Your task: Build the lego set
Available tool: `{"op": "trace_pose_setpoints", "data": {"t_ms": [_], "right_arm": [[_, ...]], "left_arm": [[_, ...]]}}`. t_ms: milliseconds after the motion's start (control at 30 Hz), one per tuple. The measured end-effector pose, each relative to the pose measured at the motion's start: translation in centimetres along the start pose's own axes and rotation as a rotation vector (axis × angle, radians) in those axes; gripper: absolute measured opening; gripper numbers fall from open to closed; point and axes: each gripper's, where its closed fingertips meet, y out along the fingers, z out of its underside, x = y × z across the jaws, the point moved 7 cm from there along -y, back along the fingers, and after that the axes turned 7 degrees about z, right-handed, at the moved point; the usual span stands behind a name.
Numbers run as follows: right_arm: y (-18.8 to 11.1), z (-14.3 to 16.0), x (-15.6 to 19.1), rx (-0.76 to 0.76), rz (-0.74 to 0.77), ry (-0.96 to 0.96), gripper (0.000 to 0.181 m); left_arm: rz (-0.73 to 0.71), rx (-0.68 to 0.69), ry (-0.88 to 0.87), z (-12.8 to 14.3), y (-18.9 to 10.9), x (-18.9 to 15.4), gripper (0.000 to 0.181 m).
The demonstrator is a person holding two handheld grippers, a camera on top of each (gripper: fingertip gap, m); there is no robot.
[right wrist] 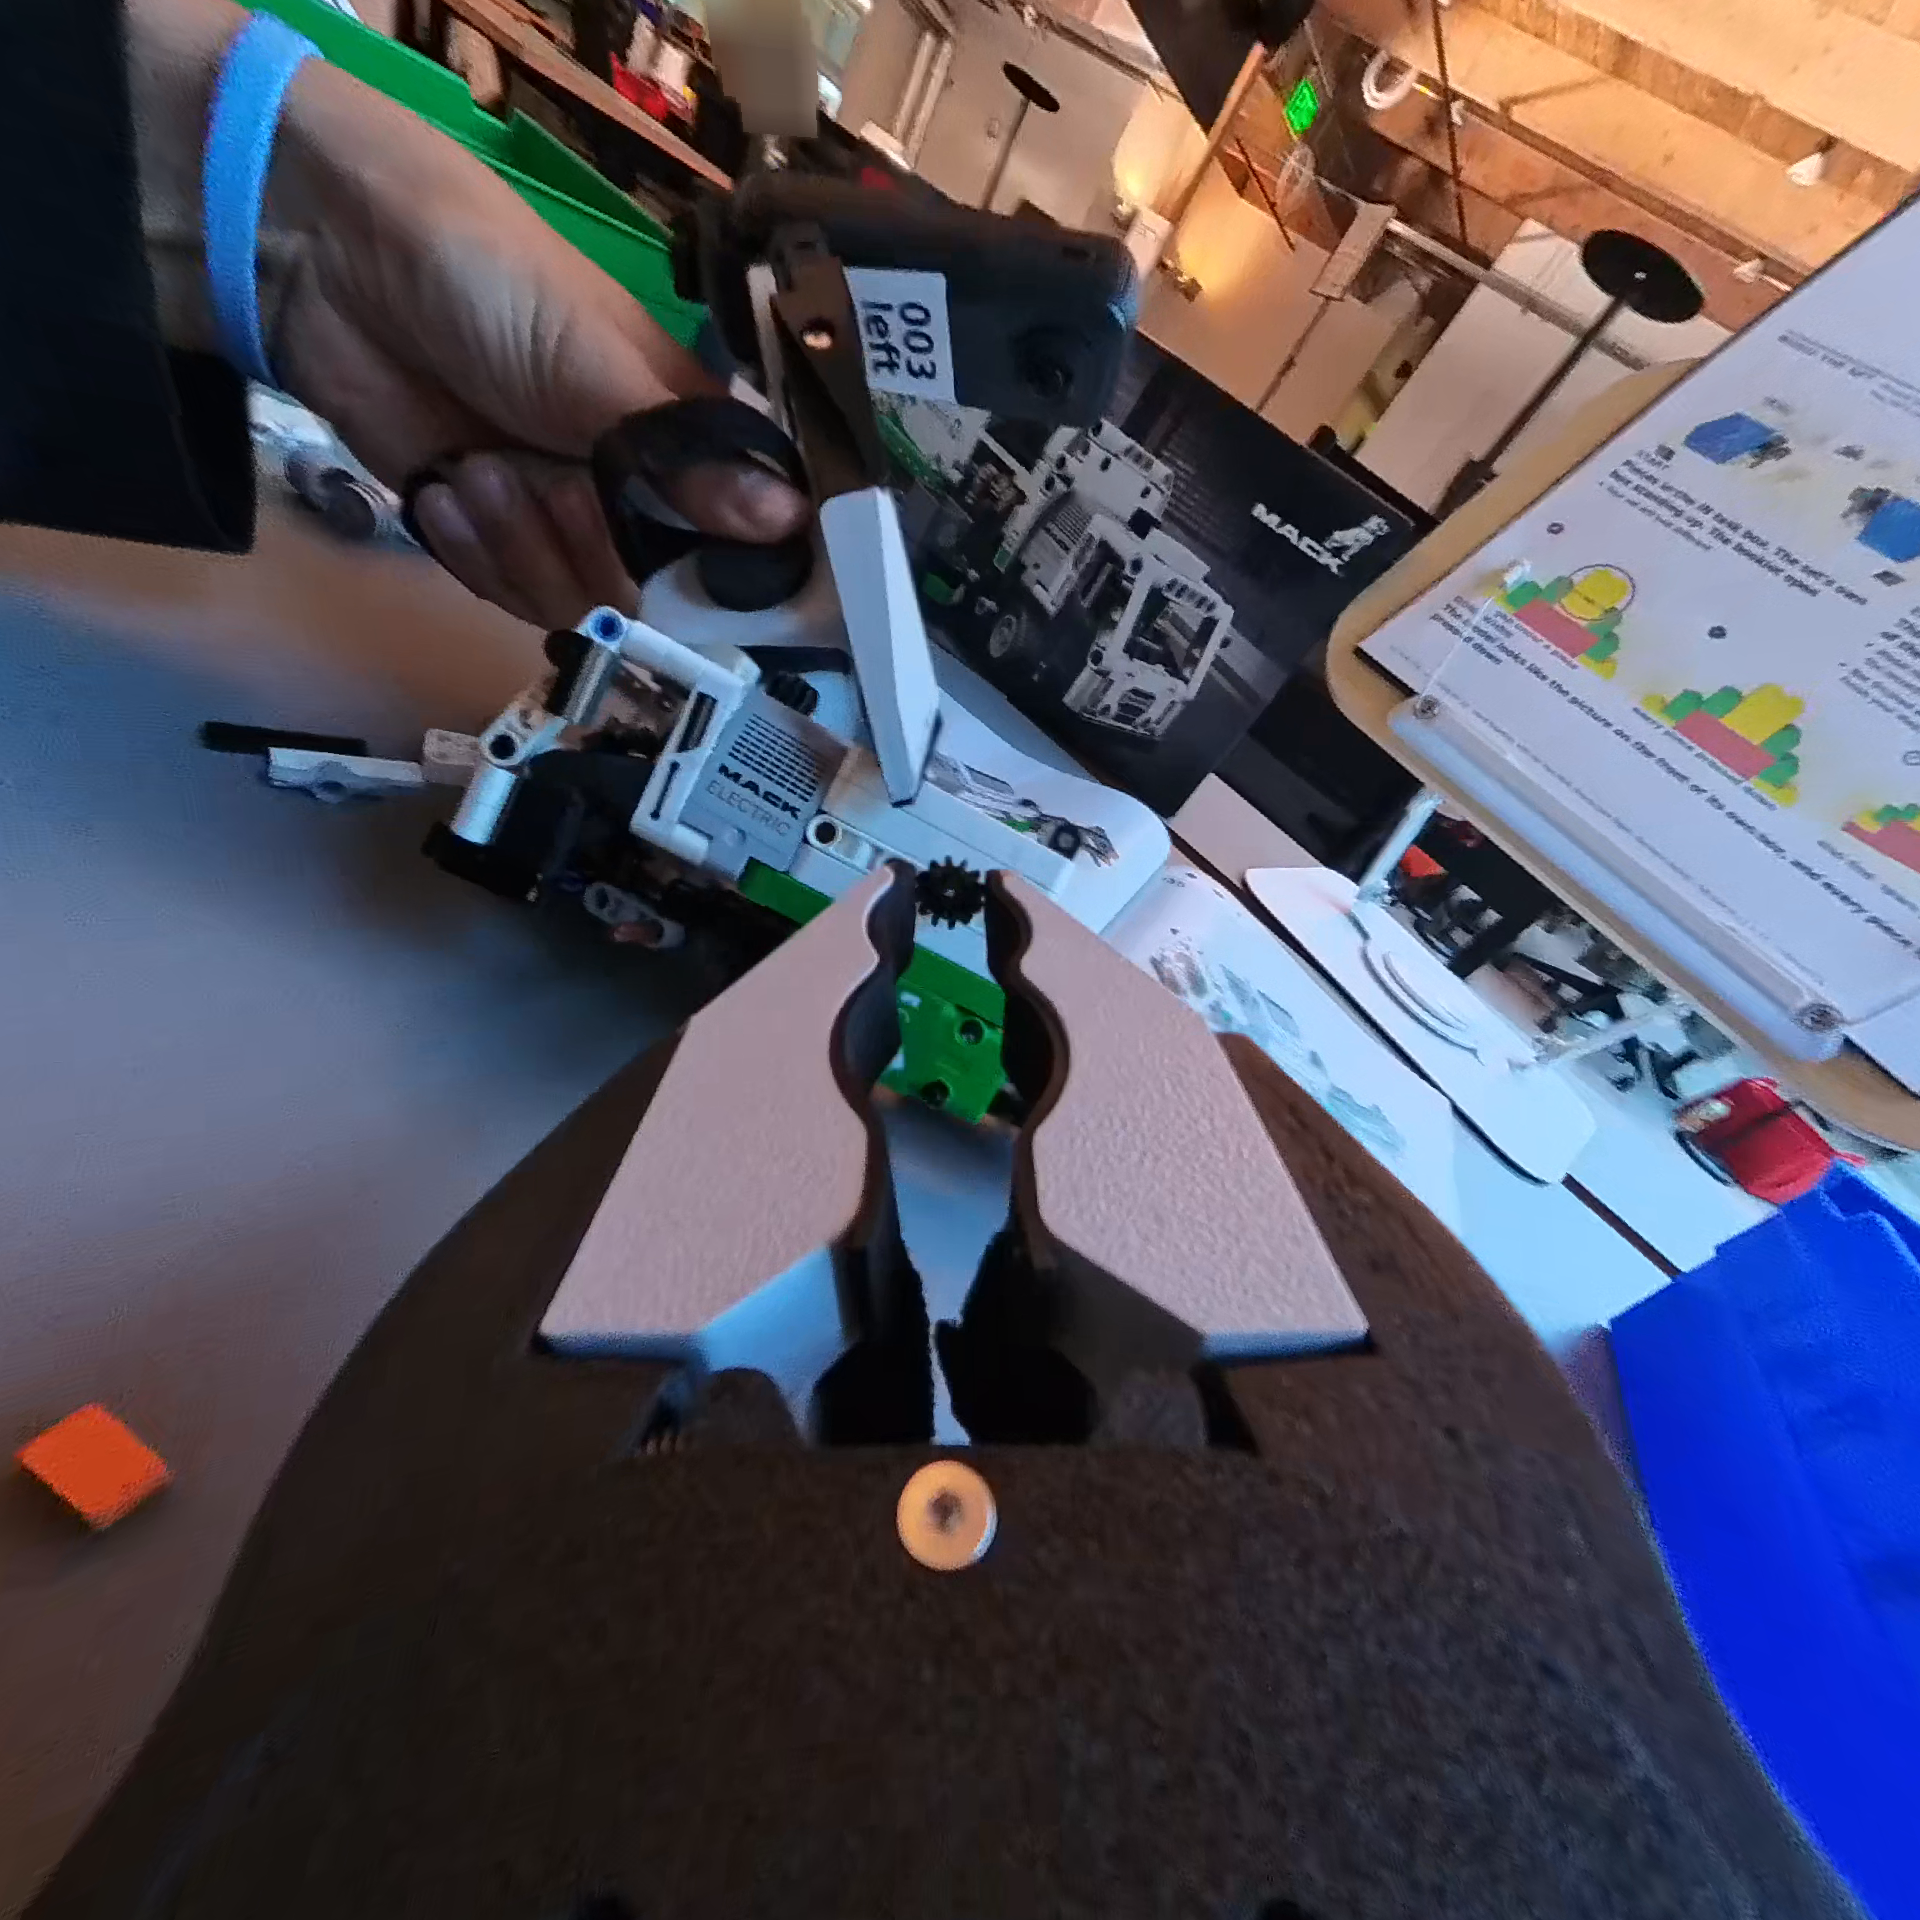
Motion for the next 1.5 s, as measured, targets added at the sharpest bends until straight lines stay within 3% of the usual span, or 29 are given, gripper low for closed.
{"op": "trace_pose_setpoints", "data": {"t_ms": [700, 833, 933, 1000, 1100, 1233, 1367, 1500], "right_arm": [[0.7, 0.6, -0.6, -0.035, -0.039, 0.016, 0.012], [0.7, 0.7, -0.8, -0.066, -0.08, -0.107, 0.012], [0.6, 1.3, -0.4, -0.054, -0.18, -0.318, 0.012], [0.6, 1.3, -1.0, -0.084, -0.123, -0.485, 0.012], [0.0, -0.1, -1.6, -0.138, -0.225, -0.442, 0.011], [0.5, 0.1, -2.4, -0.183, -0.385, -0.562, 0.011], [1.6, -0.4, -3.0, -0.182, -0.441, -0.668, 0.012], [1.9, 0.0, -3.1, -0.226, -0.487, -0.649, 0.012]], "left_arm": [[0.029, -0.01, -0.017, 0.0, -0.2, 0.3, 0.084], [0.029, -0.01, -0.016, -0.1, -0.2, 0.3, 0.084], [0.038, -0.015, -0.023, -0.1, -0.3, 0.4, 0.084], [0.042, -0.016, -0.025, -0.1, -0.3, 0.4, 0.084], [0.037, -0.018, -0.023, -0.1, -0.3, 0.4, 0.084], [0.028, -0.007, -0.012, -0.1, -0.2, 0.3, 0.084], [0.035, -0.014, -0.018, -0.1, -0.2, 0.4, 0.084], [0.025, -0.011, -0.016, -0.1, -0.2, 0.3, 0.084]]}}
